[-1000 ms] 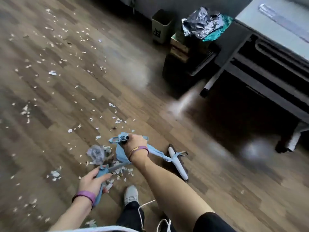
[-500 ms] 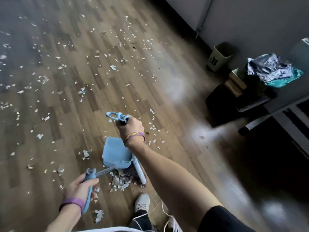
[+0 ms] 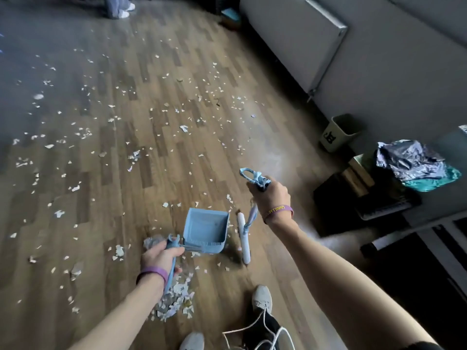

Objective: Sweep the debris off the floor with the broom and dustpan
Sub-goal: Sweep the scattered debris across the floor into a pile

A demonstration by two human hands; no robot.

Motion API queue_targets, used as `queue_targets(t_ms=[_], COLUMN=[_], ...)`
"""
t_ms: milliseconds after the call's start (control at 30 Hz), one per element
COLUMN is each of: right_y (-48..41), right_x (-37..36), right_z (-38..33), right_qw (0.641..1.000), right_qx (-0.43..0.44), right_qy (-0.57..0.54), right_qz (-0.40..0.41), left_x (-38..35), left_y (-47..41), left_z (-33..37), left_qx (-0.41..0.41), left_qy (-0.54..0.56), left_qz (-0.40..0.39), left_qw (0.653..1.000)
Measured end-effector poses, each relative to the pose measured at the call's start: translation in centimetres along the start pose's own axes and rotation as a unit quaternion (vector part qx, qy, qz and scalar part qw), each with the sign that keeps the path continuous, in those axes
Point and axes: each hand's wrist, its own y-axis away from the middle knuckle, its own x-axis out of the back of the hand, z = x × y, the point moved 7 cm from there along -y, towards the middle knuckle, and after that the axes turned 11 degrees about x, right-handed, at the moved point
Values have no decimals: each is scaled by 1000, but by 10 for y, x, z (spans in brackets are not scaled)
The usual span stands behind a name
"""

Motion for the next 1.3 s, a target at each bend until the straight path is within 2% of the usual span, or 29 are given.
queue_targets(t_ms=[200, 367, 600, 733, 833, 933, 1067, 1300], right_y=[-62, -104, -119, -117, -112, -110, -117, -134], right_x=[37, 39, -26, -79, -108, -132, -169, -237], right_z=[72, 119, 138, 124, 114, 100, 63, -66], right_qw=[997, 989, 965, 929, 909, 909, 936, 968], right_qx=[31, 17, 19, 13, -12, -27, -21, -3], right_qy=[53, 97, 135, 164, 177, 177, 158, 59], right_qz=[-53, -108, -226, -333, -378, -375, -313, -245], left_x=[-79, -119, -109, -90, -73, -53, -17, 44], left_y=[8, 9, 8, 7, 4, -3, -23, -49], left_z=[-4, -14, -39, -50, -57, -59, -56, -54], left_qx=[14, 46, 86, 95, 104, 113, 126, 152], left_qy=[18, 51, 95, 110, 138, 167, 189, 261], left_qz=[34, 63, 110, 128, 132, 136, 150, 180], left_qw=[999, 996, 986, 981, 976, 970, 962, 936])
